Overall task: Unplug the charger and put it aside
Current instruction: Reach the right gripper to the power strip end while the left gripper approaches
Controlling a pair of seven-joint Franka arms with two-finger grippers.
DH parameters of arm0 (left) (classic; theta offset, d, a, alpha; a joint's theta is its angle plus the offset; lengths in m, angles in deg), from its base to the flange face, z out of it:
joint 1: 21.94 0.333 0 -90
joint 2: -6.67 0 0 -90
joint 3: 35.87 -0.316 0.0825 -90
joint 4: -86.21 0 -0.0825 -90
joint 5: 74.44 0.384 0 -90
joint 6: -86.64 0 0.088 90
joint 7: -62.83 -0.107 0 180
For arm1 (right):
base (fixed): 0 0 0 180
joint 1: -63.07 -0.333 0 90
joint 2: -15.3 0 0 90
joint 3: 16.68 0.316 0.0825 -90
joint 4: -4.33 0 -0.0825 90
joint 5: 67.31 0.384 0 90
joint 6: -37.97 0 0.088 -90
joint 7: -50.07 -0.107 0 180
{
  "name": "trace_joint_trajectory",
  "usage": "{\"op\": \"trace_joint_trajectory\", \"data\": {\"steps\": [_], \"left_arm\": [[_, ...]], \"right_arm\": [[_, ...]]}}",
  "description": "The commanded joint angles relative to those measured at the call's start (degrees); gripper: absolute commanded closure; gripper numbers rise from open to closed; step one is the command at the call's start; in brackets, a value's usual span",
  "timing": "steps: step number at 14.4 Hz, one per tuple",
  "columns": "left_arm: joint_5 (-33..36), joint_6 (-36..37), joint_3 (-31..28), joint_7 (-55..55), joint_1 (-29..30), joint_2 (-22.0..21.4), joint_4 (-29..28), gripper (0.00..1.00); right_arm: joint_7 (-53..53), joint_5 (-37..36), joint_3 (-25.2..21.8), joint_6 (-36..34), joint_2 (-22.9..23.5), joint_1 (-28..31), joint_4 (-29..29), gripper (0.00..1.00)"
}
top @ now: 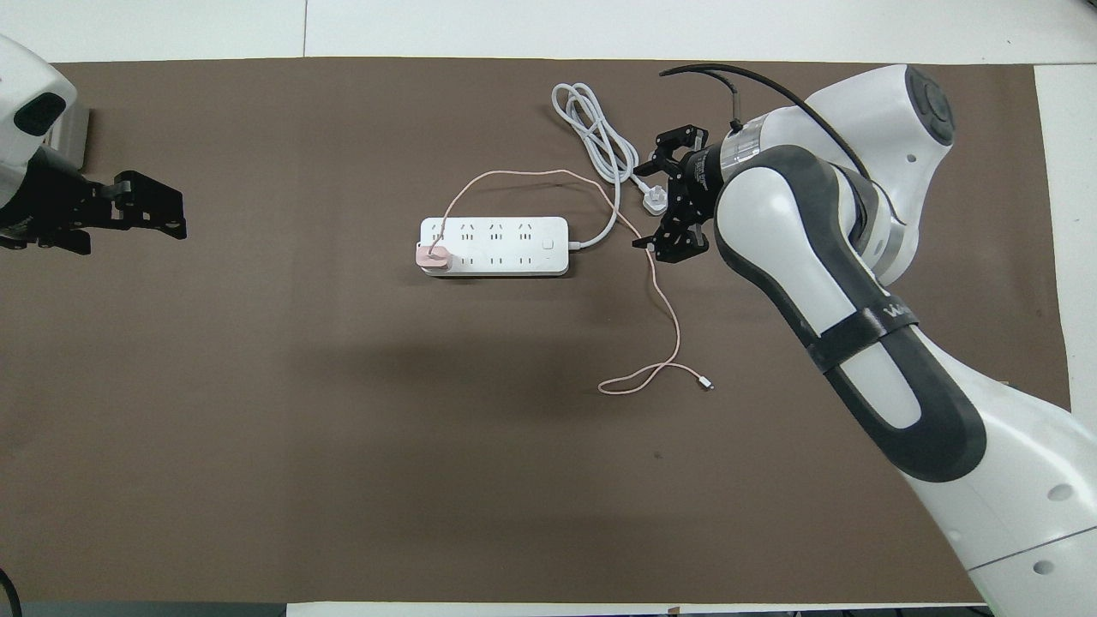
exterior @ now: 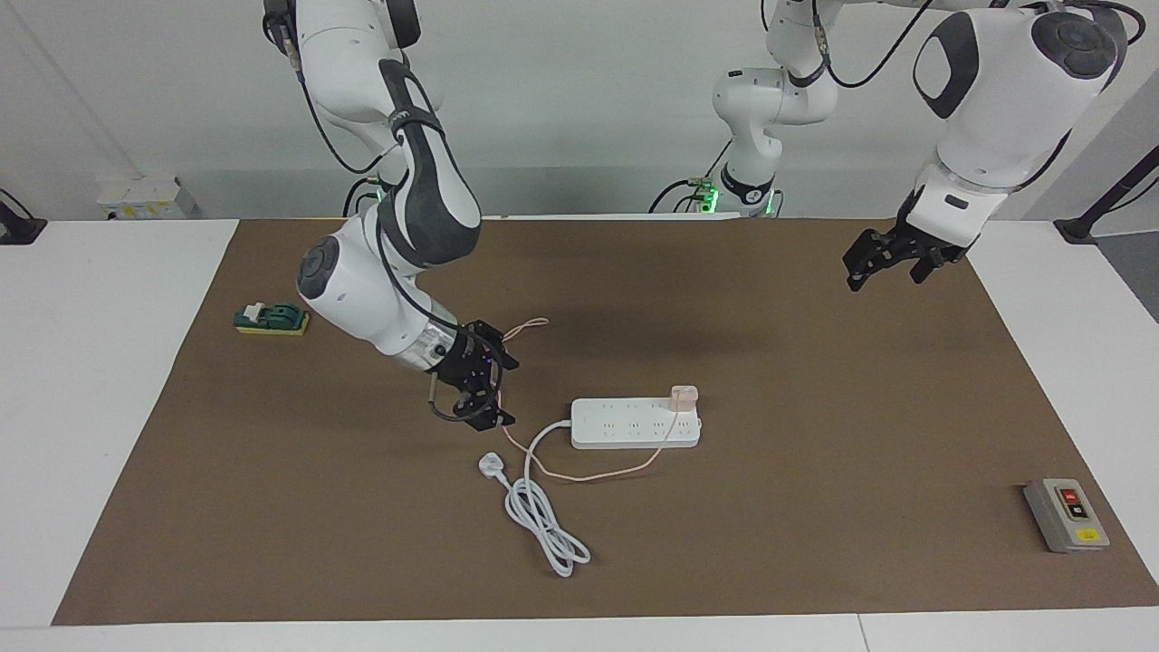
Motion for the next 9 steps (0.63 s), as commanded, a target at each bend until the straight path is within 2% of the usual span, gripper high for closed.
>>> {"op": "trace_joint_trajectory", "data": {"steps": [1, 6, 9], "left_arm": [[-0.8, -4.2, 0.5, 9.8, -0.5, -2.1, -3.6, 0.0], [-0.8, -8.3, 0.7, 39.3, -4.9, -3.3, -7.0, 0.0], [-0.8, -12.1, 0.7, 58.4, -8.9, -1.7, -7.6, 0.0]], "right_arm": [[-1.1, 2.6, -0.2, 0.7, 1.3, -1.9, -0.8, 0.0], [-0.5, 2.6, -0.1, 2.3, 2.5, -5.3, -0.2, 0.0], [0.5, 2.8, -0.1, 5.2, 3.4, -7.5, 2.1, 0.0]]}}
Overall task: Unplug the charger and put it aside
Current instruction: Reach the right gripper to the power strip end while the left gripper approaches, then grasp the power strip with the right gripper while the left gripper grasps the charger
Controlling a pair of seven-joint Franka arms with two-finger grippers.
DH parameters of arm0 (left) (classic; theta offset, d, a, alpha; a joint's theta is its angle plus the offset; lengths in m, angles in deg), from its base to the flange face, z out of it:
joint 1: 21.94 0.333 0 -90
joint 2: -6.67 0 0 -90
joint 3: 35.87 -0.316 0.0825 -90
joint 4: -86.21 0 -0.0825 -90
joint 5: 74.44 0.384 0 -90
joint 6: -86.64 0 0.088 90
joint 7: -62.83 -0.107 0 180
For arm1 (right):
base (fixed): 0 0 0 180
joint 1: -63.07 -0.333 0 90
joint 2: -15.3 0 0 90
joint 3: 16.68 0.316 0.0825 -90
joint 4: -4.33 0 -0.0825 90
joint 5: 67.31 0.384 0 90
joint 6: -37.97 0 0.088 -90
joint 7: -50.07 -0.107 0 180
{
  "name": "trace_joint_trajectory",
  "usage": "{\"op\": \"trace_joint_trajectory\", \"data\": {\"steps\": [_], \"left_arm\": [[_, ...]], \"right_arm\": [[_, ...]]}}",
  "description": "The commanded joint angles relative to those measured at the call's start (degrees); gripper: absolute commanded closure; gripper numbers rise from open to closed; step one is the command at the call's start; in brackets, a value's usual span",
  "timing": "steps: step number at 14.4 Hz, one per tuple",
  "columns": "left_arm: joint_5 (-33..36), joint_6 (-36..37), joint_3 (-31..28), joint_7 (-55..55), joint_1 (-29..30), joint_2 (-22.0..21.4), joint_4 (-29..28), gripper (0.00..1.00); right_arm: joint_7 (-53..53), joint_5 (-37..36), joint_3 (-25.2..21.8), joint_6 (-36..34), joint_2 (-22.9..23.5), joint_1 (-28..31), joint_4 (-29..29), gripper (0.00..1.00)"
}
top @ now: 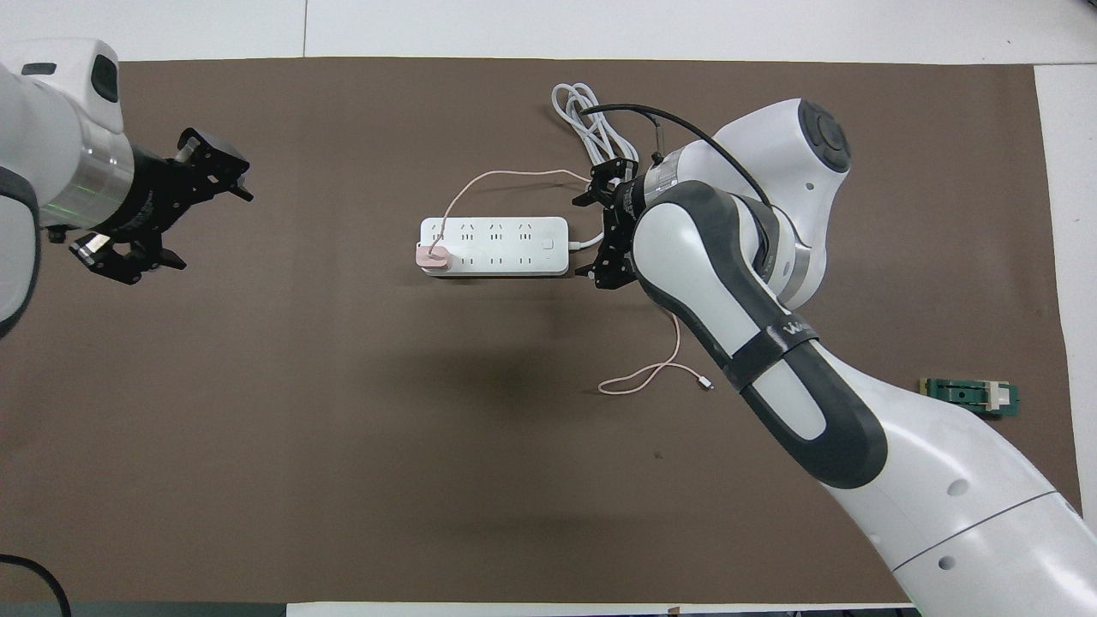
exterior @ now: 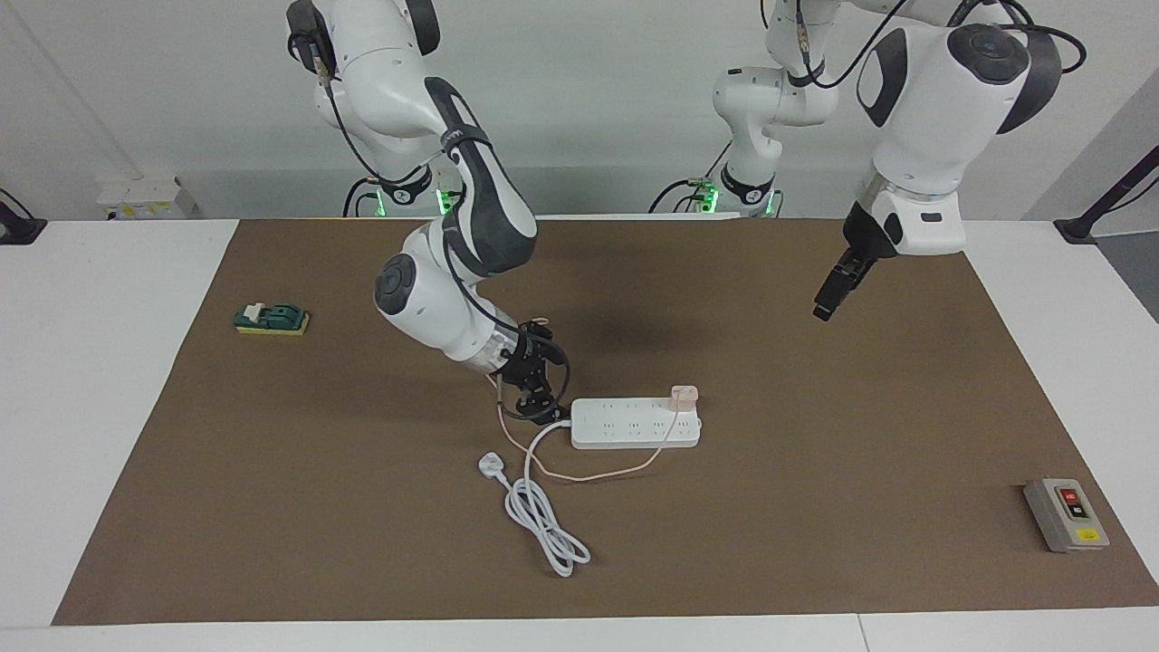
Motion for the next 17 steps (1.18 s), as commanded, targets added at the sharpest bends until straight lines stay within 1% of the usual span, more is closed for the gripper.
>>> {"op": "trace_joint_trajectory", "data": {"steps": [1, 3, 5, 7, 8, 10, 11, 12, 14, 17], "left_arm": [[-0.5, -4.1, -0.7, 15.4, -3.8, 0.3, -2.6, 0.0], [-0.4, -5.9, -0.7, 25.2, -4.7, 2.0, -2.3, 0.0], [-0.4, -7.5, -0.8, 34.6, -5.1, 3.3, -1.9, 0.0], [-0.4, -8.0, -0.8, 43.3, -5.6, 6.3, -0.5, 0.0], [-0.4, -8.6, -0.8, 46.4, -5.6, 7.0, -0.2, 0.0], [-0.5, -8.5, -0.8, 50.0, -6.2, 8.8, 0.2, 0.0], [-0.5, -8.5, -0.8, 51.3, -7.5, 10.0, 0.4, 0.0], [-0.5, -9.2, -0.7, 53.6, -8.0, 10.6, 0.2, 0.0], [-0.8, -9.4, -0.6, 54.5, -8.1, 10.7, 0.1, 0.0], [-2.3, -10.5, -0.7, 56.0, -10.0, 12.2, -0.8, 0.0]], "right_arm": [[1.1, 1.3, -0.1, 2.9, 0.6, -1.2, 1.9, 0.0], [1.3, 1.7, -0.1, 4.4, 0.9, -2.6, 2.5, 0.0], [2.6, 2.3, -0.1, 5.1, 1.1, -2.8, 3.2, 0.0], [3.8, 3.1, -0.1, 5.5, 2.0, -2.8, 3.2, 0.0], [4.4, 3.2, -0.1, 5.6, 2.2, -2.8, 3.2, 0.0], [5.3, 3.2, -0.1, 5.8, 3.0, -2.8, 3.2, 0.0], [6.1, 3.3, -0.1, 7.3, 3.3, -2.8, 3.2, 0.0], [6.2, 3.3, -0.1, 8.4, 3.7, -2.9, 3.7, 0.0], [7.0, 3.4, -0.1, 8.5, 3.9, -3.1, 3.7, 0.0], [7.9, 3.4, -0.1, 8.9, 3.9, -3.1, 3.6, 0.0]]}}
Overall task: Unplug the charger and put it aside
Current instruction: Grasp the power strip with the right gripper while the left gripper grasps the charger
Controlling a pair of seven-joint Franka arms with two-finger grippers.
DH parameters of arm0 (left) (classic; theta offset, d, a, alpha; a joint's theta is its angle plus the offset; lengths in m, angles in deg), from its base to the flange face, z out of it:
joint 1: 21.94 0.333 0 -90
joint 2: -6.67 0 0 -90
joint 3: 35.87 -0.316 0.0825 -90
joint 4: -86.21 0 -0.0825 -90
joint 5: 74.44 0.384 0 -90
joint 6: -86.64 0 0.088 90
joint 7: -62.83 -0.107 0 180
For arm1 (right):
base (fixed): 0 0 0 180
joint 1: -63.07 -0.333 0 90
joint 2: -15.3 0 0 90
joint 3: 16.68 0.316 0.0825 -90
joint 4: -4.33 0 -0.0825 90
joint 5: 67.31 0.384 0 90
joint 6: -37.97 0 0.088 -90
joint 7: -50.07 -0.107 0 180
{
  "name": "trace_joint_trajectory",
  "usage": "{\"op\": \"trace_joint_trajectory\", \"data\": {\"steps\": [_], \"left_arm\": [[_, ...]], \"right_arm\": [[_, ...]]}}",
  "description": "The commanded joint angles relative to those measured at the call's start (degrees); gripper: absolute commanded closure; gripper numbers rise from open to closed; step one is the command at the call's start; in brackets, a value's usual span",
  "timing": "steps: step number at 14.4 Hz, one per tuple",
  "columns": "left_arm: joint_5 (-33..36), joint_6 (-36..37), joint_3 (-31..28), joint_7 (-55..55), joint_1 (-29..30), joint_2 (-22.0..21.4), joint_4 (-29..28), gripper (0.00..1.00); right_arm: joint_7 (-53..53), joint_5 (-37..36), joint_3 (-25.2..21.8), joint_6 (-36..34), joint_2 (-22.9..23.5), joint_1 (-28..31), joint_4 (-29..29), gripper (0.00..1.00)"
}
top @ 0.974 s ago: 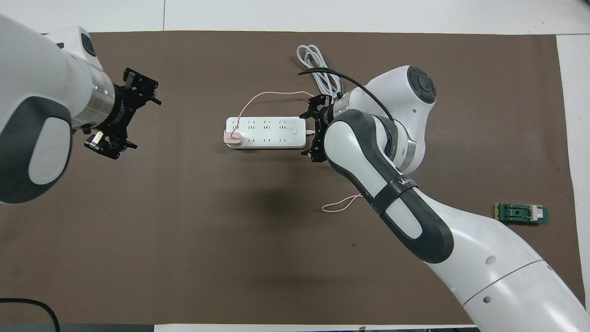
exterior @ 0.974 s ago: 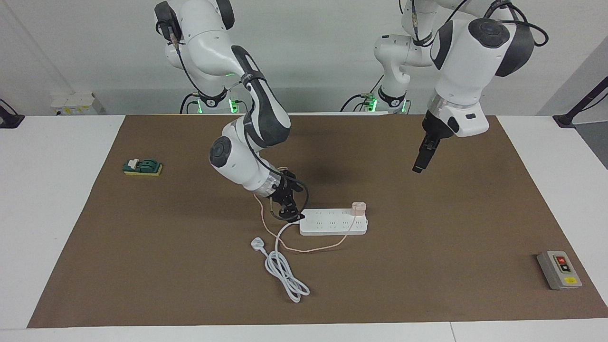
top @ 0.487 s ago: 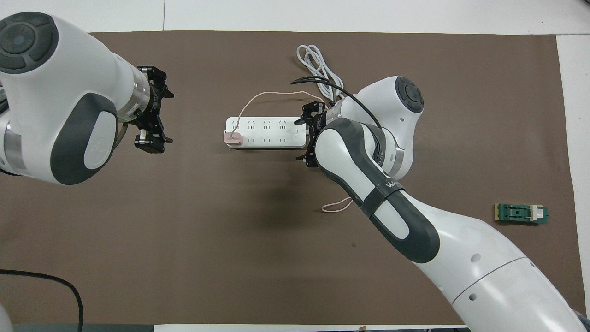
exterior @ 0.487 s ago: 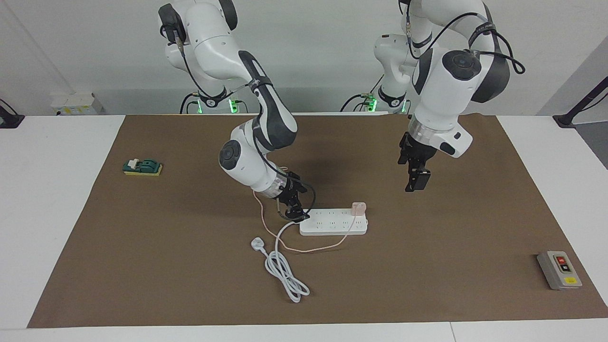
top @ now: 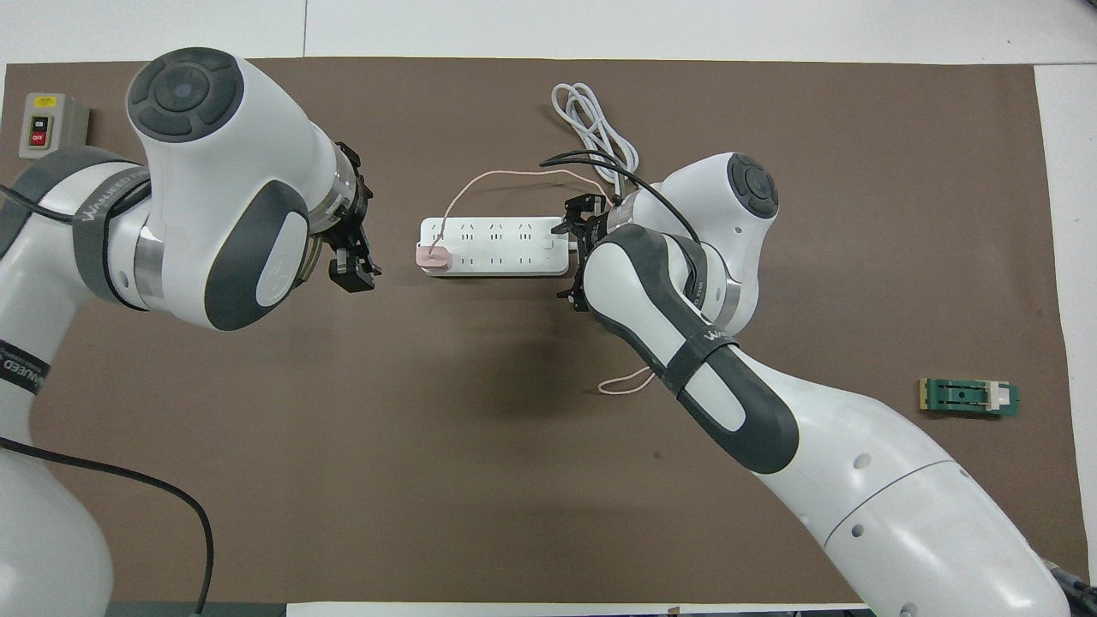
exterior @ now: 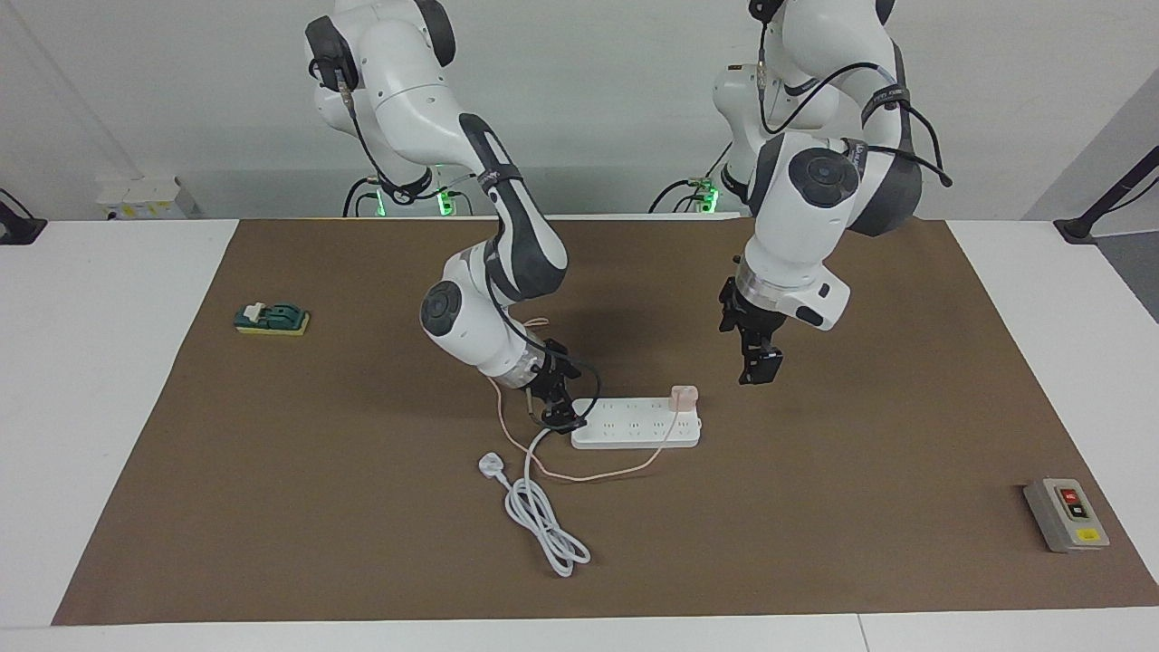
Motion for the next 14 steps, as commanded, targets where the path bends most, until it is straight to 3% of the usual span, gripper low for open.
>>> {"op": "trace_joint_trajectory", "data": {"steps": [1, 5, 14], "left_arm": [[-1.0, -2.2, -0.9, 2.9, -2.5, 2.2, -0.3, 0.0], [-1.0, -6.2, -1.0, 5.8, -4.2, 6.2, -0.3, 0.0], [-0.5, -9.9, -1.0, 5.7, -4.1, 7.4, -1.4, 0.0]], "right_arm": [[2.1, 1.7, 0.0, 1.7, -0.2, -0.2, 0.4, 0.0], [4.3, 1.9, 0.0, 3.2, 3.1, -0.2, -1.4, 0.0], [3.8, 1.0, 0.0, 1.1, 4.8, -0.3, -4.7, 0.0]]}}
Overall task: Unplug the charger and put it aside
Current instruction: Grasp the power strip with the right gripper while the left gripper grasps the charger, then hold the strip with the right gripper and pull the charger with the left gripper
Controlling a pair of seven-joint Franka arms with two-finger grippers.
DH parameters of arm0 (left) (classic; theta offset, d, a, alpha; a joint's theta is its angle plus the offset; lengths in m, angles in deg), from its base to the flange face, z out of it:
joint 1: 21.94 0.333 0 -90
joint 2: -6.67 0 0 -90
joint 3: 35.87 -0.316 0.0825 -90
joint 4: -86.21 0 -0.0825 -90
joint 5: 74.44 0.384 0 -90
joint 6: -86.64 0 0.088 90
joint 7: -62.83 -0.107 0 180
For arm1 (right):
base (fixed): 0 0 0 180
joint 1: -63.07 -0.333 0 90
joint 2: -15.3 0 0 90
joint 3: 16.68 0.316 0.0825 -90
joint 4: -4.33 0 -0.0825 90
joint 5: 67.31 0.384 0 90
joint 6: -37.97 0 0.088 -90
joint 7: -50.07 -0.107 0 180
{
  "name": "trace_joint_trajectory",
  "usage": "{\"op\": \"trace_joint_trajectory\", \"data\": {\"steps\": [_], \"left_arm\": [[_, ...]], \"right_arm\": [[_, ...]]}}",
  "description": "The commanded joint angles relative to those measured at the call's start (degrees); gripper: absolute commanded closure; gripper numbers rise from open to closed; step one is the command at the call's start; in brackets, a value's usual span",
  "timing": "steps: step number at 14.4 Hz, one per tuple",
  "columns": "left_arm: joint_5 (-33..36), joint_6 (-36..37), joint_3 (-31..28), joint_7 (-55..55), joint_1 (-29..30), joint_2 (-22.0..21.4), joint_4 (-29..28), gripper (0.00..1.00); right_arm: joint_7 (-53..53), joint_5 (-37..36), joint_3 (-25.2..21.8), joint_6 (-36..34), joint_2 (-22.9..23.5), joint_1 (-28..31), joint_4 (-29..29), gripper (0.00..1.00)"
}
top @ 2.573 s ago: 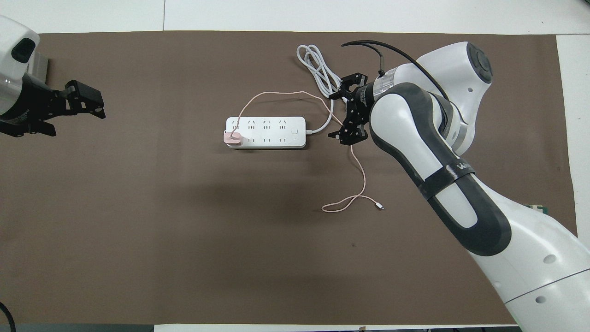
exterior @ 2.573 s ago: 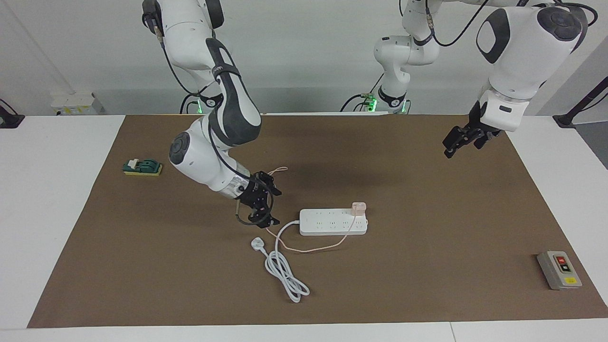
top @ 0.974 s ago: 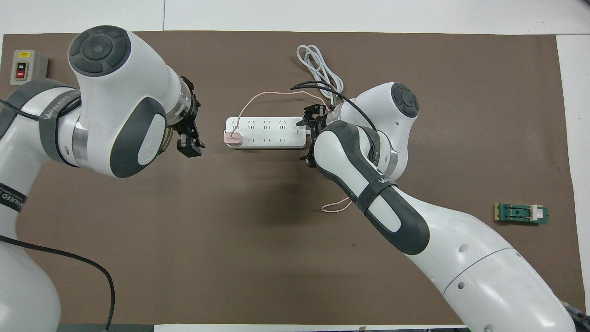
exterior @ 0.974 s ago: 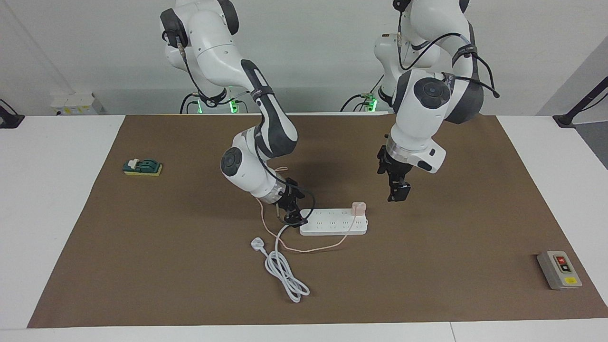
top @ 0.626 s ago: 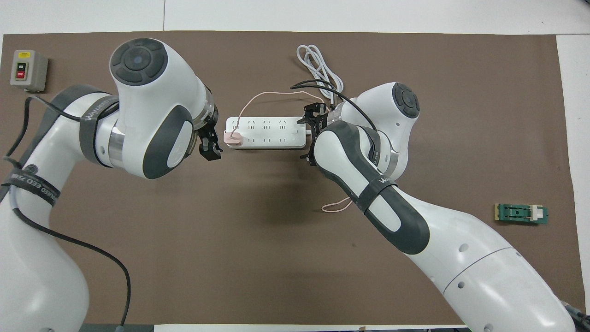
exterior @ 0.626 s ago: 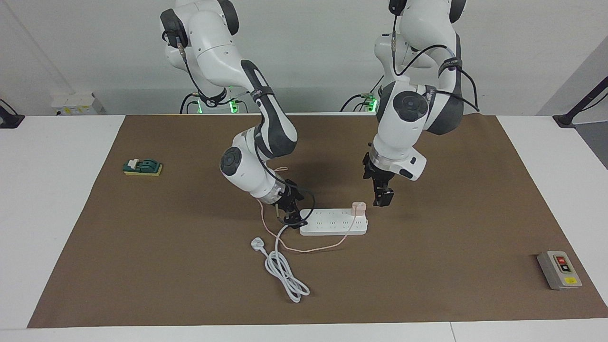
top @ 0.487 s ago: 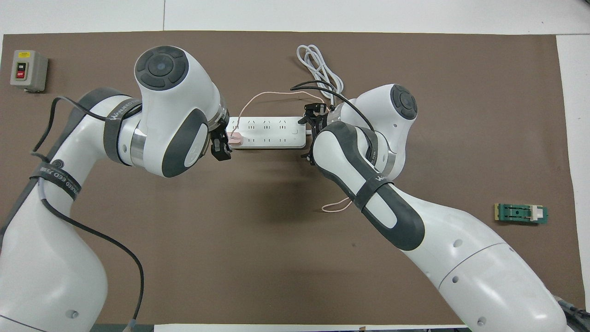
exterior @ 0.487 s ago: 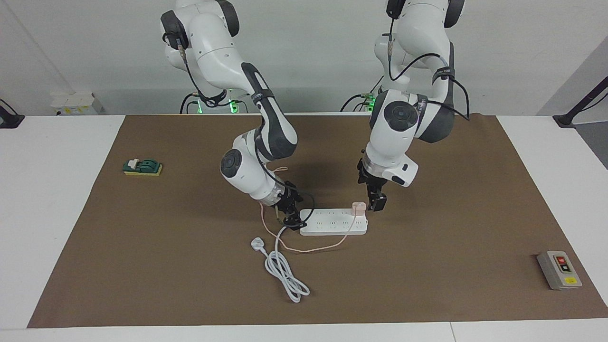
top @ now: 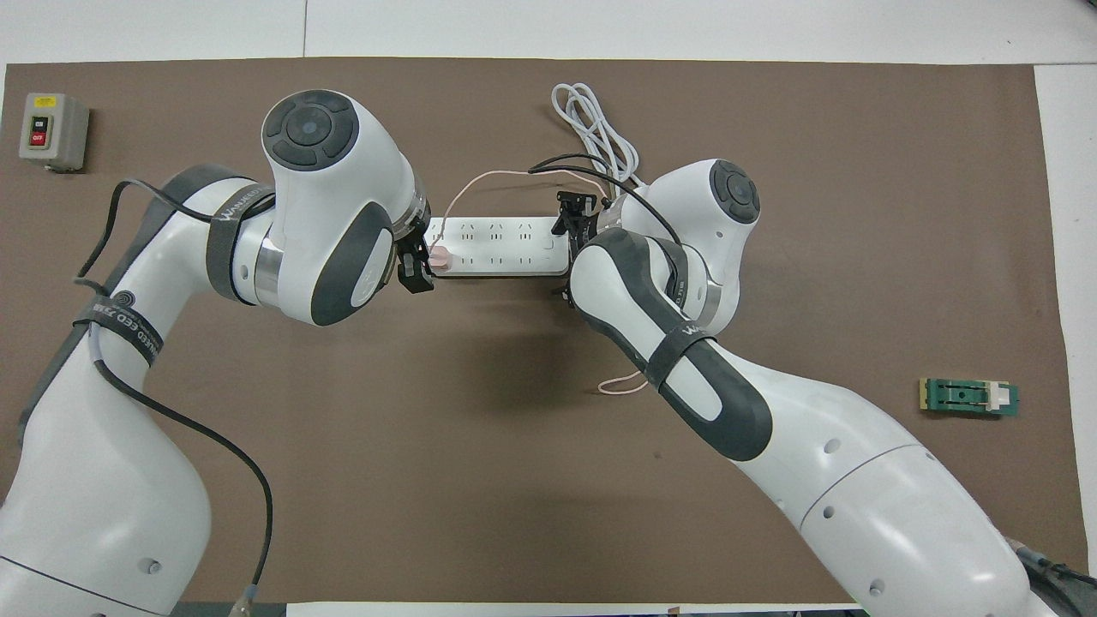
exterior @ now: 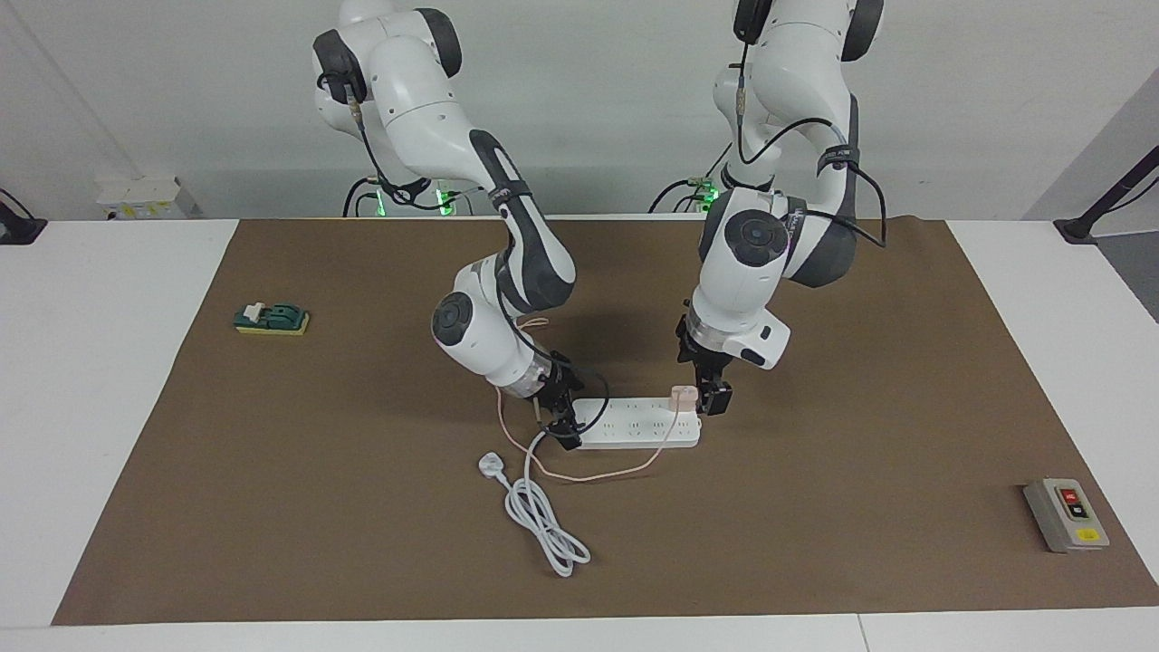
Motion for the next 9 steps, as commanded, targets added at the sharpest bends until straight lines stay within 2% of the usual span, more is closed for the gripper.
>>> {"op": "trace_joint_trajectory", "data": {"steps": [1, 9], "left_arm": [[-0.3, -2.1, -0.6, 0.5, -0.6, 0.6, -0.9, 0.0], [-0.1, -4.0, -0.7, 0.4, -0.2, 1.5, -1.3, 0.0]], "right_arm": [[1.4, 0.6, -0.1, -1.4, 1.8, 0.5, -2.9, 0.0], [1.8, 0.6, -0.2, -1.1, 2.5, 1.4, -4.0, 0.0]]}}
